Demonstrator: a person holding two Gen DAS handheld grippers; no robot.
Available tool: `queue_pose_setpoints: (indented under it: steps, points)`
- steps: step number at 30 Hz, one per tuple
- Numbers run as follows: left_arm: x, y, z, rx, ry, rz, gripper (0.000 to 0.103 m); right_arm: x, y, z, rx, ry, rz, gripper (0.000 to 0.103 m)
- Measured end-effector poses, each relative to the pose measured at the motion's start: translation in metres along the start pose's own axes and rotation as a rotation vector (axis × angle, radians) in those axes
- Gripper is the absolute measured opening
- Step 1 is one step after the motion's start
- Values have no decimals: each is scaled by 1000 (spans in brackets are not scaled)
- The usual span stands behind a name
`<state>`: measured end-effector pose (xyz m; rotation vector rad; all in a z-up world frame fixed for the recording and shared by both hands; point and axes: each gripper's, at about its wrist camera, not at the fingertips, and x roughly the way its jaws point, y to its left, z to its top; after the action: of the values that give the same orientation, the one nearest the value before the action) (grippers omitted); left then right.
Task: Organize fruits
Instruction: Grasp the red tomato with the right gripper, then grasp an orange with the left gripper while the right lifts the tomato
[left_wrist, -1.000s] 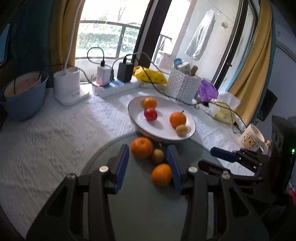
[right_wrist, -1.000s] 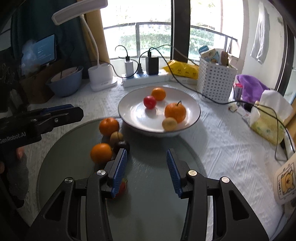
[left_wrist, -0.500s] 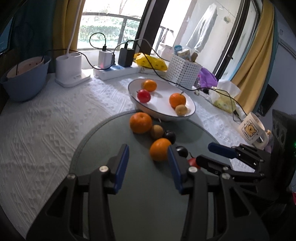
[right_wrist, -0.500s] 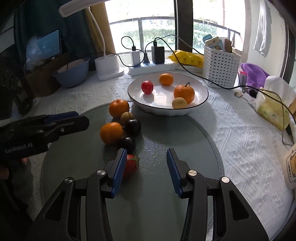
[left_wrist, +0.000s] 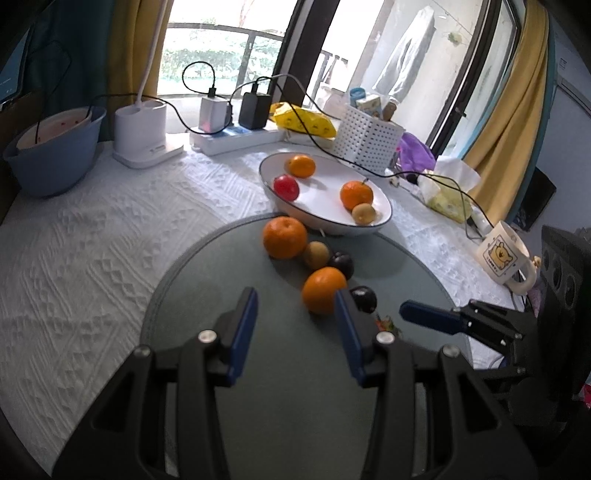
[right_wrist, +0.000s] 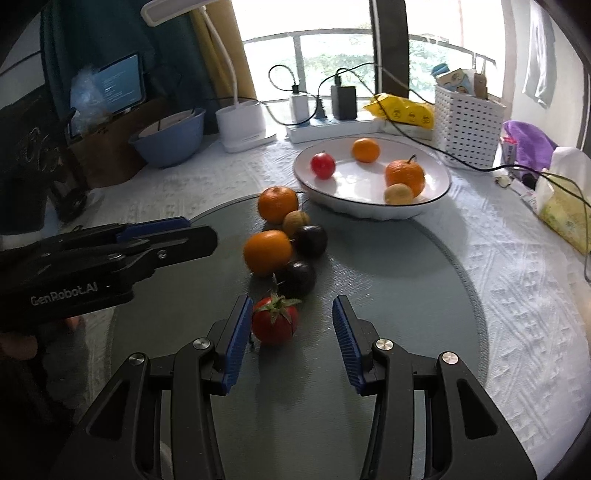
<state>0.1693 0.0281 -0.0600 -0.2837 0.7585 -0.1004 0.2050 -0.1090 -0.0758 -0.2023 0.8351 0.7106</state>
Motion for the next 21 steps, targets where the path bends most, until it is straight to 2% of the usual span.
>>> queue_pose_setpoints:
  steps: [4,5,6,21]
  points:
    - [-1,1,-1,-2,1,6,44,6,6,-2,-10,19,21,47]
    - [0,2,-1,-3,2,9,44,8,7,-3,-13,24,26,42]
    - [0,2,-1,-5,4,11,44,9,7,-3,-14,25,32,31]
    - [24,-19,7,47,46,19,44,-13,-25,1,25,-44,-1,30]
